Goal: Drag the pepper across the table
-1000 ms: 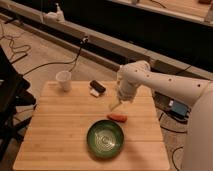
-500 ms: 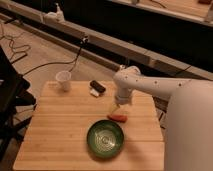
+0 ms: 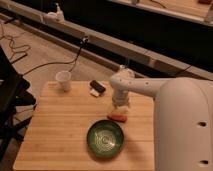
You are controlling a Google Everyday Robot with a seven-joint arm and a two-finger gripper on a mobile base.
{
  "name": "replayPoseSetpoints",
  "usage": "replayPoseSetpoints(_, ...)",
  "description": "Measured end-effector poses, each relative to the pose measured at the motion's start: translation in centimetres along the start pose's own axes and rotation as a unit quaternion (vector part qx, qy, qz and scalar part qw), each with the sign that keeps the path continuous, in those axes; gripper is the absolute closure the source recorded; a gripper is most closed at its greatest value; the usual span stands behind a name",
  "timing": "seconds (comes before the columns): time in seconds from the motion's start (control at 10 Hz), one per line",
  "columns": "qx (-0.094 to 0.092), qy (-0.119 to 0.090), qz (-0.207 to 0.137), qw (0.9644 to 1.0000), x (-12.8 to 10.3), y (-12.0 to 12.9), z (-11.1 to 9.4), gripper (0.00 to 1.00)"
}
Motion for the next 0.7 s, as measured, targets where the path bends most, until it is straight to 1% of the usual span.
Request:
replayPoseSetpoints(0.5,-0.001,0.022,0.006,0.9997,1.0,0.4,1.8,0.20)
replayPoseSetpoints(0.6,-0.002,0.025,0.007,0.9997,1.2,0.5,2.0,0.23)
replayPoseSetpoints(0.7,-0.004,0.029,0.009,0.9995,1.4,0.6,2.3,0.34)
